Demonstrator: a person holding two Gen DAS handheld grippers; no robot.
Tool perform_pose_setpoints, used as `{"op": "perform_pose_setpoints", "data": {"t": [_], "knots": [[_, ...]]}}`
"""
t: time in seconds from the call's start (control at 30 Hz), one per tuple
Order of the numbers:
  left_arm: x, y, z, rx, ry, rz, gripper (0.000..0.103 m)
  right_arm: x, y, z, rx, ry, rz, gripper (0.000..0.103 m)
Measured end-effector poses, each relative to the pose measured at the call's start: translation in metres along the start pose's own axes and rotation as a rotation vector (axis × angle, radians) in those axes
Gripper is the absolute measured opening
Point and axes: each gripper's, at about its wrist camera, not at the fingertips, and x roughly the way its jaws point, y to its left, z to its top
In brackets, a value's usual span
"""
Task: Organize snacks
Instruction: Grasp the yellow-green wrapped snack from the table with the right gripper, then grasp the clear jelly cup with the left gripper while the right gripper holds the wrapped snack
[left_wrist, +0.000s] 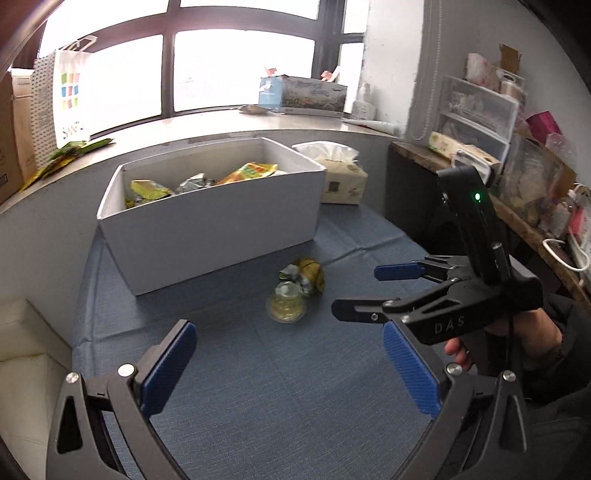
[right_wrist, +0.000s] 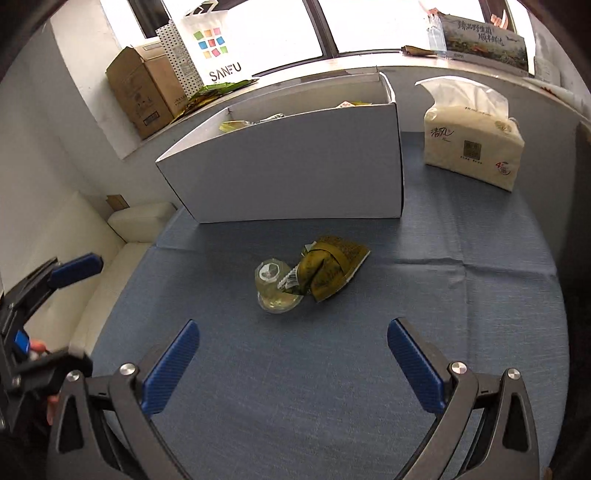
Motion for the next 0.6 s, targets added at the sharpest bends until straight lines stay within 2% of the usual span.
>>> {"op": "perform_pose_setpoints", "data": {"t": [0.03,0.1,0.17,0.3,0.37,0.4,0.43,0.6], "knots": [[0.001,0.002,-0.001,-0.008,0.0,0.01,0.103,0.008,-0.002,0.006,0.017,0.012,-0.011,0.103],[0.002,0.008,-0.002,-0.034,0.003,-0.03,0.103,0.023,-0.005,0.018,0.039,0.032,-0.05,0.103],[0.003,0.011,-0.003,-0.038,0.0,0.005,0.103,0.033,-0.006,0.031,0.057,0.026,-0.031,0.103],[0.003,0.016,-0.007,-0.039,0.002,0.019,0.103,0.063,-0.013,0.049,0.146,0.102,-0.031,0.103],[0.002,0.016,-0.009,-0.032,0.003,0.032,0.103,0.077,-0.015,0.051,0.164,0.145,-0.044,0.086],[0.002,0.017,-0.01,-0.031,0.004,0.034,0.103,0.08,-0.014,0.052,0.153,0.153,-0.064,0.071],[0.003,0.018,-0.011,-0.032,0.008,0.033,0.103,0.079,-0.01,0.054,0.126,0.134,-0.085,0.041],[0.006,0.017,-0.013,-0.024,0.015,0.027,0.103,0.077,-0.004,0.055,0.106,0.149,-0.081,0.039]]}}
